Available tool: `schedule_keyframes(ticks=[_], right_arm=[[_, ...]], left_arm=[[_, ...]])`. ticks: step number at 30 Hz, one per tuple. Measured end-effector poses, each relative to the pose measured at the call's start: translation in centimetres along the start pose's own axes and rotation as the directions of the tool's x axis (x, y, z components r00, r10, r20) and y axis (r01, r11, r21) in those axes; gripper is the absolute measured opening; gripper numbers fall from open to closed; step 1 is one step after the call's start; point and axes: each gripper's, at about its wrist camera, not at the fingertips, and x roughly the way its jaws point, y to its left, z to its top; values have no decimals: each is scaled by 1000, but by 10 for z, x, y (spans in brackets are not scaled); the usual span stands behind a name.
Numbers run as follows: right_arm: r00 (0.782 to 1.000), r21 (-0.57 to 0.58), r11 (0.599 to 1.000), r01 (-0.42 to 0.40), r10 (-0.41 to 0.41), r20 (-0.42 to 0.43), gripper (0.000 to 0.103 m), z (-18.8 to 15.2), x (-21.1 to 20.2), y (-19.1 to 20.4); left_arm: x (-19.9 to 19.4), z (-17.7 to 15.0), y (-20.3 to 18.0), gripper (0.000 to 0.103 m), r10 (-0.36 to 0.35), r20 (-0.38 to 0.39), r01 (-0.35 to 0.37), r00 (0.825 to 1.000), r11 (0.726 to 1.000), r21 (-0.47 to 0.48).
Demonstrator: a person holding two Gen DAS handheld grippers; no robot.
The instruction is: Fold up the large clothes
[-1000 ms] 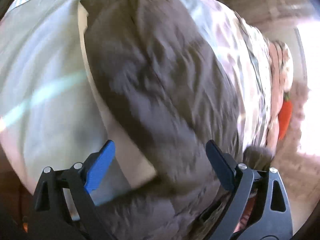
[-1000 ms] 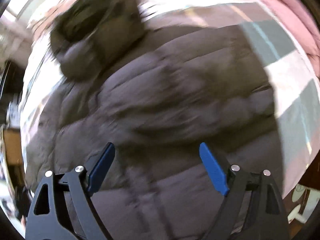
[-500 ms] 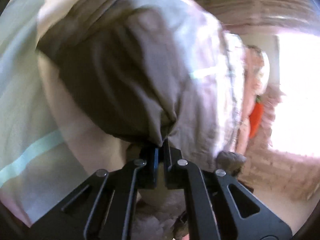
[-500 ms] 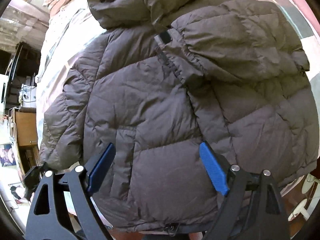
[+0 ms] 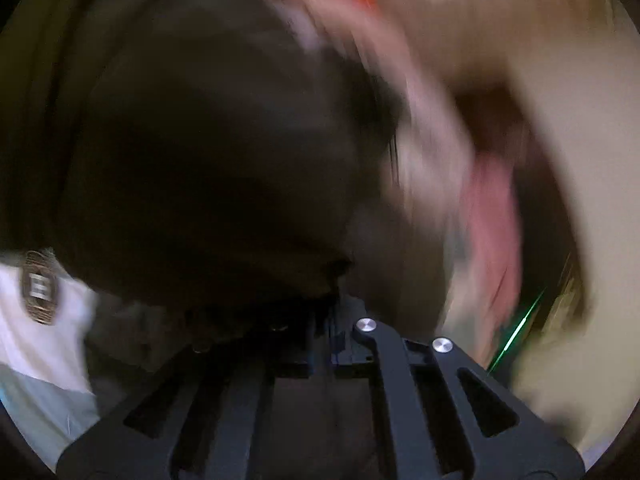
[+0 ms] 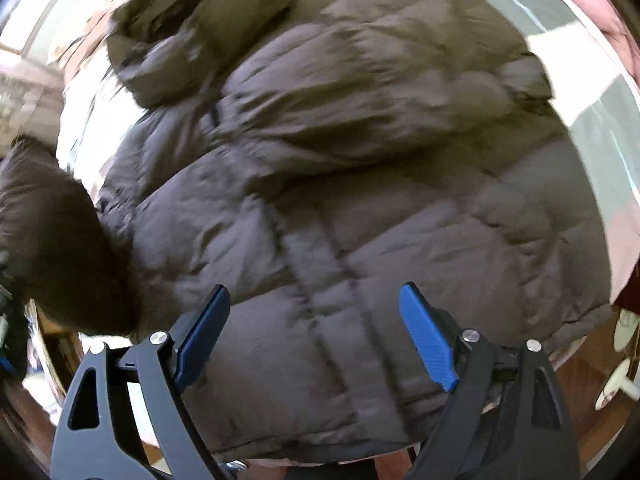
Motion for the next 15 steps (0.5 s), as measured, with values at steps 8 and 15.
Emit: schedule_keyframes(ticks=[8, 15], right_arm=[[997, 46, 999, -11, 8, 75, 87, 34, -21, -53], [997, 48, 997, -60, 58, 44, 93, 50, 2, -56]], left_arm=[[71, -72, -11, 43, 75, -169, -92, 983, 991, -95], [37, -60, 46, 51, 218, -83, -232, 972, 942, -244]])
